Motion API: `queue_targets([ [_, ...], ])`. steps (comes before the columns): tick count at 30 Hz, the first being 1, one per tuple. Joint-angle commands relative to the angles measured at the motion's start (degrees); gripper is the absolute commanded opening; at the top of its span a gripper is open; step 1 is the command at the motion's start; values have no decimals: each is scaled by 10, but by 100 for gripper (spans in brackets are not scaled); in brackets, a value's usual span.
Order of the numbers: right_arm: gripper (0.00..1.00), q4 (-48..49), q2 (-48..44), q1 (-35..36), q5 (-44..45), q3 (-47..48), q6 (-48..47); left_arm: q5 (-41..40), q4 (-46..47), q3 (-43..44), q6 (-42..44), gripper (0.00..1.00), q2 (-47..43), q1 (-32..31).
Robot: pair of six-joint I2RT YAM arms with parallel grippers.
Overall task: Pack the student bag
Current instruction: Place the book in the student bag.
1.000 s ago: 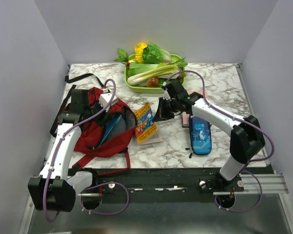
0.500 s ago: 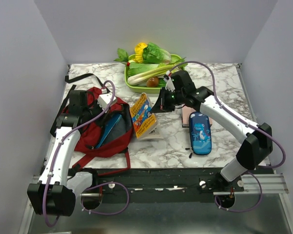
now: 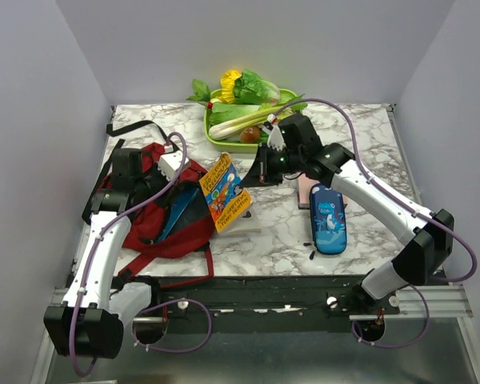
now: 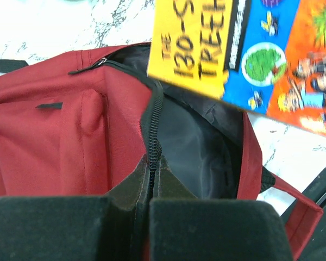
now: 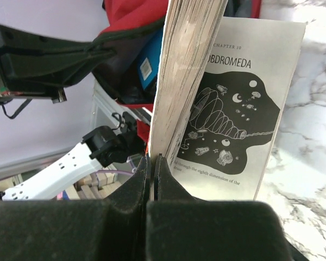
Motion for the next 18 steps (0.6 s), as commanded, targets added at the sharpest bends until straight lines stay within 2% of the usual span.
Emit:
queue_targets([
  [1,1,28,13,34,-45,17,33,-9,35,30,-41,0,5,-3],
  [5,1,63,16,44,-53,-8,57,13,36,54,-64,0,13,-3],
  [13,1,114,57,58,-60,1,88,45,16,41,-70,0,-12,-4],
  [18,1,154,122,62,-28,28,127,68,4,48,-80,0,-19,-6],
])
